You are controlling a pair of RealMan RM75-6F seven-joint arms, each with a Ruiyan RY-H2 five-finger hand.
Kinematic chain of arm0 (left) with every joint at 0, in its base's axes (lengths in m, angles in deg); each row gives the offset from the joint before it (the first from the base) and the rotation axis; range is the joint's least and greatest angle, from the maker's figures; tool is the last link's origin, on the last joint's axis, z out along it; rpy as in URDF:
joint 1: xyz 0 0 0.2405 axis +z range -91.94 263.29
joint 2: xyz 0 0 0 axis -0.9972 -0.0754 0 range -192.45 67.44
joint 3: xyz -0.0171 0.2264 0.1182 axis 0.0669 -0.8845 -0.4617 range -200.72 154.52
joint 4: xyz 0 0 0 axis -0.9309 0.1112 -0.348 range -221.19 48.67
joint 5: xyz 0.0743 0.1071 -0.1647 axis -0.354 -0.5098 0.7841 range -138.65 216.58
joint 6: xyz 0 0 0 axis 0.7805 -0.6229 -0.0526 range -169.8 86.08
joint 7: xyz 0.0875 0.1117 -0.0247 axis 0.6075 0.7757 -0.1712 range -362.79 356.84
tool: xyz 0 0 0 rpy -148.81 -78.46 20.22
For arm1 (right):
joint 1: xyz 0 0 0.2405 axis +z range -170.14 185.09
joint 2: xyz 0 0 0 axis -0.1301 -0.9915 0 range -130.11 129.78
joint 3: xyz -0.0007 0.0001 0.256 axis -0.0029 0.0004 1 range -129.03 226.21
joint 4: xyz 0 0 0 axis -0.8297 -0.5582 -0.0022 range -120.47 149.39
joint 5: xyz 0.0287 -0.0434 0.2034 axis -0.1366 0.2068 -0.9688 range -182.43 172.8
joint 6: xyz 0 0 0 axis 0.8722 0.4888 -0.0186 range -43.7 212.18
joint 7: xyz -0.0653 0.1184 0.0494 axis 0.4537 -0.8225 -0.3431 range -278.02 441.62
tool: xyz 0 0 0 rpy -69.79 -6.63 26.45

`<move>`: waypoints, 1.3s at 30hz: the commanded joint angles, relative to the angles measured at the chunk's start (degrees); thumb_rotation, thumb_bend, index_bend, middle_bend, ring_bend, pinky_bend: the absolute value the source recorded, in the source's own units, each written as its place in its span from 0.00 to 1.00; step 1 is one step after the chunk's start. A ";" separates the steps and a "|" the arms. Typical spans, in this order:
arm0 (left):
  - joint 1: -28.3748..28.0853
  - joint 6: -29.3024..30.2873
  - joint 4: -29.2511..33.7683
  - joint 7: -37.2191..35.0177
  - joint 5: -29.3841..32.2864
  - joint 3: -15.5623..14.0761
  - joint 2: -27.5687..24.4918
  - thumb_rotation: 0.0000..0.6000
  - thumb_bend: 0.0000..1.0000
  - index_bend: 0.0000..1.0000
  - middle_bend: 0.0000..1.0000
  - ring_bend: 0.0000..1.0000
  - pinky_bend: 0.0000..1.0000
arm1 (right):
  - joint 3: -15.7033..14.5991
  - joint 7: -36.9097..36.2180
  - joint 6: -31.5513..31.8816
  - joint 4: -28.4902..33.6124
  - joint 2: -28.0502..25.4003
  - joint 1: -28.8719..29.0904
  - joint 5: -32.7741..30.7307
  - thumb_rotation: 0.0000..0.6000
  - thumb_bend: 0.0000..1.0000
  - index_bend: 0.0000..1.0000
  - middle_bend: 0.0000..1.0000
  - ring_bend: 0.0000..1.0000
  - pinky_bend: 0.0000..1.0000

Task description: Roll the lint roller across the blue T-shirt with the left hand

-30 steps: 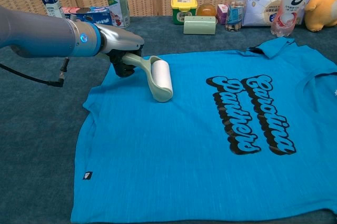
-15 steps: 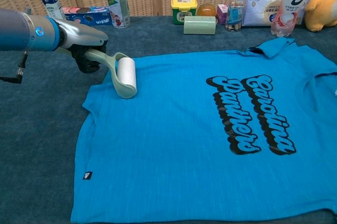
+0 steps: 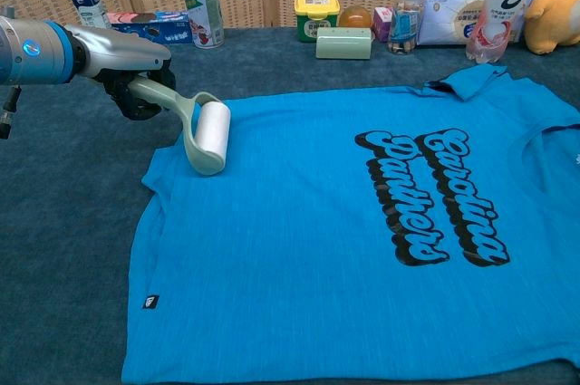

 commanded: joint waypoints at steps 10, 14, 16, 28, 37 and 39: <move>7.07 5.89 3.01 -6.11 -13.12 1.58 -3.57 1.00 0.36 0.00 0.00 0.00 0.13 | -0.37 -0.53 0.27 0.80 -0.55 -0.21 0.81 1.00 0.00 0.06 0.00 0.00 0.00; 7.56 6.06 4.60 -5.12 -12.71 1.58 -4.71 1.00 0.35 0.00 0.00 0.00 0.13 | -0.52 -0.73 0.49 1.15 -0.70 -0.33 1.20 1.00 0.00 0.06 0.00 0.00 0.00; 8.19 6.89 5.60 -4.70 -13.01 1.67 -5.40 1.00 0.35 0.00 0.00 0.00 0.12 | -0.65 -0.85 0.58 1.47 -0.83 -0.40 1.46 1.00 0.00 0.06 0.00 0.00 0.00; 20.79 21.49 16.41 -9.01 -22.68 -2.53 -13.56 1.00 0.34 0.00 0.00 0.00 0.10 | -1.75 -1.36 1.36 2.73 -1.61 -0.77 4.08 1.00 0.00 0.06 0.00 0.00 0.00; 38.37 45.68 16.01 -13.22 -36.05 -7.12 -13.17 1.00 0.34 0.00 0.00 0.00 0.09 | -1.80 -0.35 -0.68 -2.39 0.30 0.77 3.93 1.00 0.00 0.06 0.00 0.00 0.00; 41.23 48.46 15.78 -15.04 -37.28 -7.67 -13.10 1.00 0.34 0.00 0.00 0.00 0.09 | -1.89 0.27 -0.63 -3.42 0.76 0.88 4.04 1.00 0.00 0.06 0.00 0.00 0.00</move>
